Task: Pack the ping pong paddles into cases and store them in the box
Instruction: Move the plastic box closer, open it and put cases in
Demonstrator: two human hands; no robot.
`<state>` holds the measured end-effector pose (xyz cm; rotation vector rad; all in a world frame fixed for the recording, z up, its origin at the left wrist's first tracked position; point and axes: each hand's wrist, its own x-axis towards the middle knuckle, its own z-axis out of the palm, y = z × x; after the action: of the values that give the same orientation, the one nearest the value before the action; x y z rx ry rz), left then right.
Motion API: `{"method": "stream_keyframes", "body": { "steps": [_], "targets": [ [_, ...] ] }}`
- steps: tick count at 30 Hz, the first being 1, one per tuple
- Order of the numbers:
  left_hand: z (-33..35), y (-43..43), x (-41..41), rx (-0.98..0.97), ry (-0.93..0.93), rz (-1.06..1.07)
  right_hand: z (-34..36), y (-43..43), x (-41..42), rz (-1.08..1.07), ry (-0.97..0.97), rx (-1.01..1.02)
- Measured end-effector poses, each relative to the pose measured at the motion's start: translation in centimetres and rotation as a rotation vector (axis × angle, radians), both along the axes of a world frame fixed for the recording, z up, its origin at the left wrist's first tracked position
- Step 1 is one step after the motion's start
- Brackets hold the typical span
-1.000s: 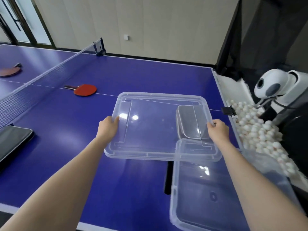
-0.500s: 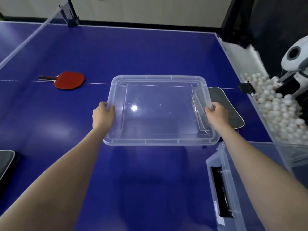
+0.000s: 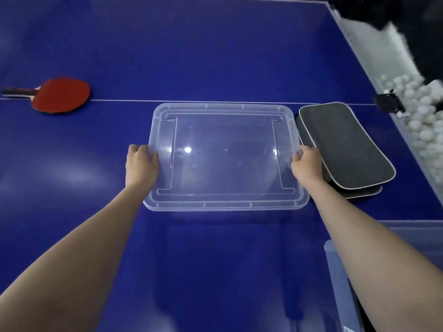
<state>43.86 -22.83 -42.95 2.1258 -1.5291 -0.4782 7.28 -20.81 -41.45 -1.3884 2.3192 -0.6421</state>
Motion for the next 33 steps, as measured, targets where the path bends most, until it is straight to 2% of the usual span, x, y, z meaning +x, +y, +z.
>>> {"method": "stream_keyframes", "body": {
  "steps": [9,16,22,28,33],
  "targets": [
    [-3.8,-0.7,-0.7,0.019,-0.055,0.011,-4.2,-0.7,0.4,-0.001,0.093,0.062],
    [-4.5,-0.7,-0.6,-0.005,-0.138,-0.041,-5.3,-0.4,0.6,0.052,0.2,0.015],
    [-3.5,-0.4,-1.0,0.152,-0.155,-0.07,-4.3,0.2,1.3,0.086,0.225,0.09],
    [-1.4,1.4,-1.7,0.36,-0.254,-0.157,-2.4,2.6,2.7,0.249,0.242,0.244],
    [0.8,4.4,-1.7,0.337,-0.311,-0.326,0.5,5.1,4.2,0.352,0.198,0.336]
  ]
}}
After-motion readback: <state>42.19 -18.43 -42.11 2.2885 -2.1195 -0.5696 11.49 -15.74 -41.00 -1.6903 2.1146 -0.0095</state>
